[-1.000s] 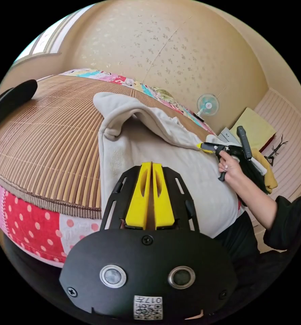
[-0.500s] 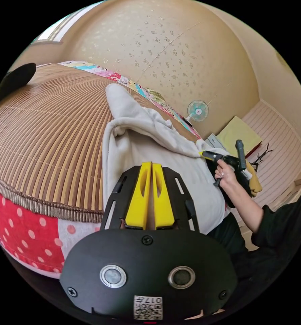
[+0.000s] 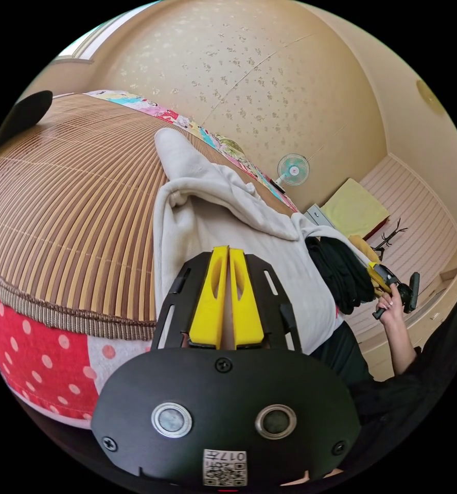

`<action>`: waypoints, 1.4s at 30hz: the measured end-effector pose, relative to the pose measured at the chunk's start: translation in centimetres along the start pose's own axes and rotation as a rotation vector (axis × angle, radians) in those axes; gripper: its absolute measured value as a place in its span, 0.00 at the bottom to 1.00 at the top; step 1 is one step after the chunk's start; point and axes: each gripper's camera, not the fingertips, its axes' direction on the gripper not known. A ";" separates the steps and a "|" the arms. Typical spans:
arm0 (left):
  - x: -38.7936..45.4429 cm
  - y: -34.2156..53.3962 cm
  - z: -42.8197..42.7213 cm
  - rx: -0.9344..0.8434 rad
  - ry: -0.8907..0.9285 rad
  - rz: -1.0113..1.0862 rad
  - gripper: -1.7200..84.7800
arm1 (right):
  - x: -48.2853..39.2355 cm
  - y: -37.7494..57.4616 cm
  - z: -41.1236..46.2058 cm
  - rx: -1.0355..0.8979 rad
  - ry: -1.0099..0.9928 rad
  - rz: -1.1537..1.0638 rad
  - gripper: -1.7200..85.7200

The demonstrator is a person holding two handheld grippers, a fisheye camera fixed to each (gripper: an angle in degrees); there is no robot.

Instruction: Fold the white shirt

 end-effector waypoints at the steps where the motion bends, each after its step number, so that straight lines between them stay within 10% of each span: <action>1: -0.2 -0.3 -0.5 0.001 -0.001 0.001 0.01 | 1.7 -0.4 -0.9 -0.027 -0.005 0.045 0.11; 12: -1.9 -2.6 -4.4 0.003 0.010 -0.002 0.01 | 8.3 -6.5 0.2 -0.067 -0.359 0.286 0.20; 18: -2.7 -3.6 -6.2 0.003 0.028 0.009 0.01 | 10.5 -10.0 -0.7 0.065 -0.338 0.431 0.08; 34: -5.1 -5.4 -9.1 -0.008 0.139 0.013 0.01 | -10.3 -15.6 -4.5 0.187 -0.222 -0.208 0.06; 42: -5.3 -5.7 -9.3 -0.007 0.153 0.015 0.01 | -22.6 -10.4 1.3 0.191 -0.618 -0.363 0.06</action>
